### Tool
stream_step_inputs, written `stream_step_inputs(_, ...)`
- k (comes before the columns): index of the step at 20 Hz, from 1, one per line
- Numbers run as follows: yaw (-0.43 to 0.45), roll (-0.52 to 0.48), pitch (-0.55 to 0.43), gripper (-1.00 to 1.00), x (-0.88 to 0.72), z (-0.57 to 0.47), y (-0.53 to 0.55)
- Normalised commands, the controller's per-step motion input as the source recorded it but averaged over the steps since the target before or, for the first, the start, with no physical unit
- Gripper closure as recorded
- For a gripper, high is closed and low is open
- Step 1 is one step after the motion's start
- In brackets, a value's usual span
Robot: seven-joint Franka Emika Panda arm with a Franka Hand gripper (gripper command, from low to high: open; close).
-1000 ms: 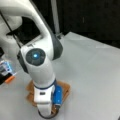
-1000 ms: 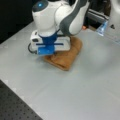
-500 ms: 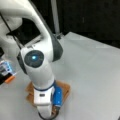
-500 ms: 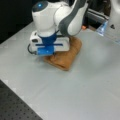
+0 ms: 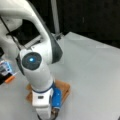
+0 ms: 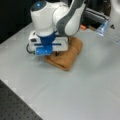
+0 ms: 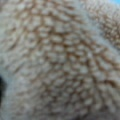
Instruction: Folding a towel twice
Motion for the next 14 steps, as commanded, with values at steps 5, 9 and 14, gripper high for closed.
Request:
stream_step_inputs(5, 0.055, 0.162, 0.035, -1.00, 0.14, 0.08, -0.20)
stream_step_inputs(9, 0.105, 0.131, 0.101, -1.00, 0.10, 0.20, -0.25)
stream_step_inputs(14, 0.163, 0.053, 0.163, -1.00, 0.07, 0.34, -0.31)
